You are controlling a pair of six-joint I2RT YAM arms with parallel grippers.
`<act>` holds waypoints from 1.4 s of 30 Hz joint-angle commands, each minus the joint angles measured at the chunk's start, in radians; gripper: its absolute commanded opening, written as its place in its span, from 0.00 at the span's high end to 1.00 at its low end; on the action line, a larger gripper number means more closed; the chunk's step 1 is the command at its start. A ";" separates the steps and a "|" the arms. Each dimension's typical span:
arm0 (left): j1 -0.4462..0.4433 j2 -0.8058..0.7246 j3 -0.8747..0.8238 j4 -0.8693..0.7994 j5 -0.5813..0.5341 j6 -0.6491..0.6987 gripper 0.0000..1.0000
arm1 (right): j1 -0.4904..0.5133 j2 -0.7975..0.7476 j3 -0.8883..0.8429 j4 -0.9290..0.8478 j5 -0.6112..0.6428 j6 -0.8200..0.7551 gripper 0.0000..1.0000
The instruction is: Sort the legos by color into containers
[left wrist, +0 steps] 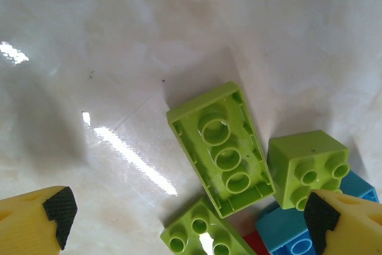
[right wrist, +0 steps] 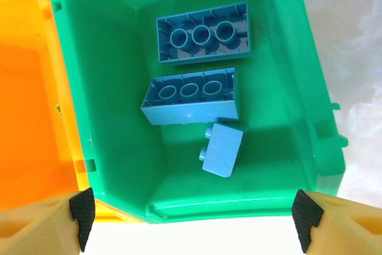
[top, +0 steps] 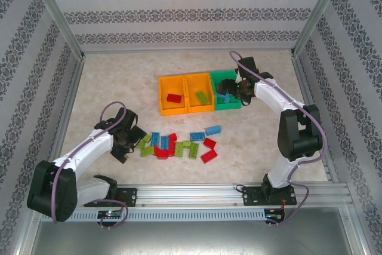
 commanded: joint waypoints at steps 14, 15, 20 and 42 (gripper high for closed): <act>0.019 0.168 0.048 0.066 -0.023 -0.218 0.07 | -0.040 -0.032 -0.045 -0.028 -0.083 -0.016 0.11; 0.022 0.171 0.047 0.066 -0.024 -0.225 0.08 | -0.040 -0.045 -0.062 -0.022 -0.076 -0.012 0.11; 0.024 0.196 0.067 0.065 -0.037 -0.232 0.13 | -0.040 -0.093 -0.124 -0.014 -0.062 -0.005 0.11; 0.026 0.303 0.137 0.081 -0.072 -0.214 0.51 | -0.046 -0.083 -0.072 -0.122 -0.041 -0.060 0.10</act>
